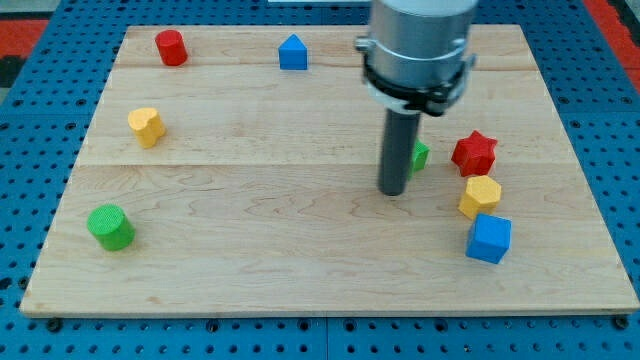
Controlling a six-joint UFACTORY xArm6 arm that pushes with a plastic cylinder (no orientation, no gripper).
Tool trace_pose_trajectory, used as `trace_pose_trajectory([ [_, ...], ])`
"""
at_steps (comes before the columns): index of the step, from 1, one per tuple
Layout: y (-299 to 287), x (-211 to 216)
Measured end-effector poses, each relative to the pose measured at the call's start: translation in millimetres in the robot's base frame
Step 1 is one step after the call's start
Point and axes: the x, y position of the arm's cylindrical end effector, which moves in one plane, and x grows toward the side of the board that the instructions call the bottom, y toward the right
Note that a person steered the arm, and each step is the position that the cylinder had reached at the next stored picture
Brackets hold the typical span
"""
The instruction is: Move the green star above to the red star
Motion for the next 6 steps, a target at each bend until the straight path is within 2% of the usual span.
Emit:
trace_pose_trajectory([
  [1,0.5,-54.2],
  [2,-14.0,-58.9],
  [4,-25.0,-109.6],
  [5,56.7,-113.0],
  [6,55.3,-119.8],
])
